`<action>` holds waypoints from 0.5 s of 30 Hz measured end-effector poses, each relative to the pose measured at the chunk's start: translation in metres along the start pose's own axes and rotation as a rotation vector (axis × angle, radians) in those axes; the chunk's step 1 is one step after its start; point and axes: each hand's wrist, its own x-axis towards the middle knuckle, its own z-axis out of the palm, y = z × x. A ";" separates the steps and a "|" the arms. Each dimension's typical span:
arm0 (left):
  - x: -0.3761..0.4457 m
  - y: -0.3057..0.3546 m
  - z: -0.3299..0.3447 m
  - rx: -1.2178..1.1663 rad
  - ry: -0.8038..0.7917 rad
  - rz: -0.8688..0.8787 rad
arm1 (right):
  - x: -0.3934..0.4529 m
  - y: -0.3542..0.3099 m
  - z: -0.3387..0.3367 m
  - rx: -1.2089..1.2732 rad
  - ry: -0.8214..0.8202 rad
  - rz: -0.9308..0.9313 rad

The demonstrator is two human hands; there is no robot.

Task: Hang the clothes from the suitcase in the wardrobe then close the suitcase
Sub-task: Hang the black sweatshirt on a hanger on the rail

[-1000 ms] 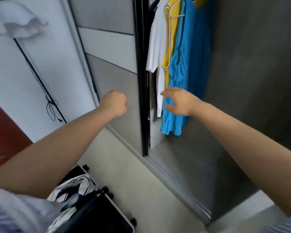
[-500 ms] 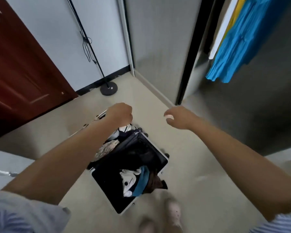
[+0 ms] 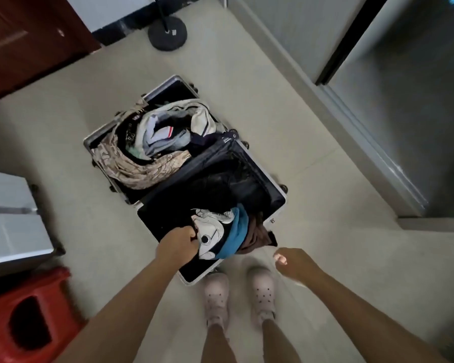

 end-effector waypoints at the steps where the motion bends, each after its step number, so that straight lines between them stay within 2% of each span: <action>1: 0.009 -0.009 0.018 -0.002 -0.031 -0.014 | 0.011 0.006 0.016 0.034 -0.018 0.047; 5: 0.062 -0.037 0.078 0.015 -0.101 -0.054 | 0.071 0.020 0.075 0.212 -0.057 0.208; 9: 0.120 -0.051 0.135 0.070 -0.073 0.074 | 0.143 0.025 0.120 0.702 0.007 0.449; 12: 0.156 -0.058 0.176 0.241 -0.102 0.178 | 0.200 0.030 0.152 1.067 0.046 0.589; 15: 0.176 -0.059 0.204 0.429 -0.104 0.144 | 0.253 0.035 0.183 1.282 0.054 0.692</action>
